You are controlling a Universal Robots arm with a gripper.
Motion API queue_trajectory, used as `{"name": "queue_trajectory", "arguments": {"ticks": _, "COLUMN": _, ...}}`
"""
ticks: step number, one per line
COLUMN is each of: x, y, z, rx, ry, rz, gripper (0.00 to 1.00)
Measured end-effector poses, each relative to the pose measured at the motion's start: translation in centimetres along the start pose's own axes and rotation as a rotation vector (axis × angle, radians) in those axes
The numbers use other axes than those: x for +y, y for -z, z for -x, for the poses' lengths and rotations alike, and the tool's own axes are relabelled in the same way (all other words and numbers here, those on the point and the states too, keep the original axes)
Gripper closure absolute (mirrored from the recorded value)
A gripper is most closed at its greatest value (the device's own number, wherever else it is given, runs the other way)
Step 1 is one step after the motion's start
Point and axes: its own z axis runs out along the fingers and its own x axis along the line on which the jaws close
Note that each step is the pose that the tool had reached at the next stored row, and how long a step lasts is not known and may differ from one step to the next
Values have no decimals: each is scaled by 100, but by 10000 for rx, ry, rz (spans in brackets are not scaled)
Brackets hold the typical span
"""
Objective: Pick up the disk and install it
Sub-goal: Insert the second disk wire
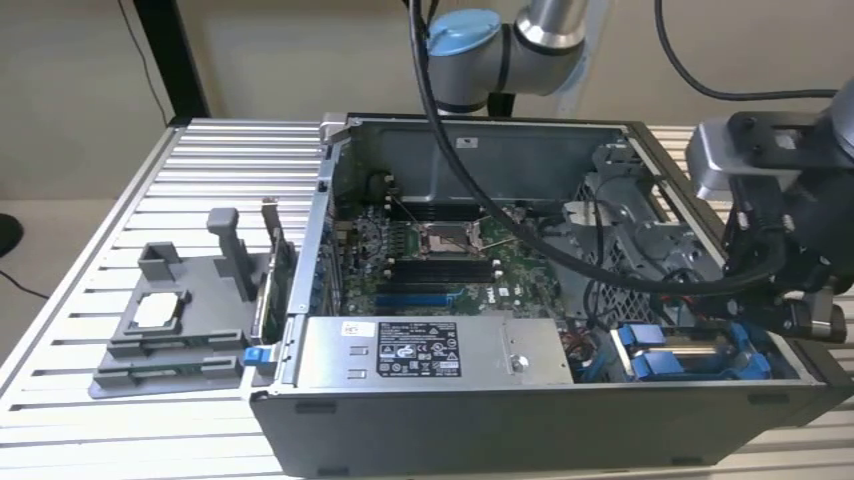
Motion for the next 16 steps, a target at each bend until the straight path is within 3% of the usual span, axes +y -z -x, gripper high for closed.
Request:
{"name": "queue_trajectory", "arguments": {"ticks": 2, "x": 56, "y": 2, "z": -12, "rx": 109, "ry": 43, "rz": -166, "gripper": 100}}
{"name": "queue_trajectory", "arguments": {"ticks": 4, "x": 97, "y": 2, "z": -11, "rx": 182, "ry": 105, "rz": -459, "gripper": 100}}
{"name": "queue_trajectory", "arguments": {"ticks": 7, "x": 131, "y": -5, "z": 28, "rx": 119, "ry": 203, "rz": -999, "gripper": 100}}
{"name": "queue_trajectory", "arguments": {"ticks": 9, "x": 173, "y": -9, "z": 33, "rx": 52, "ry": 249, "rz": -1278, "gripper": 100}}
{"name": "queue_trajectory", "arguments": {"ticks": 11, "x": 227, "y": -14, "z": 20, "rx": 24, "ry": 287, "rz": -1481, "gripper": 100}}
{"name": "queue_trajectory", "arguments": {"ticks": 12, "x": 253, "y": -18, "z": 12, "rx": 38, "ry": 302, "rz": -1551, "gripper": 100}}
{"name": "queue_trajectory", "arguments": {"ticks": 16, "x": 353, "y": -36, "z": -16, "rx": 162, "ry": 343, "rz": -1723, "gripper": 100}}
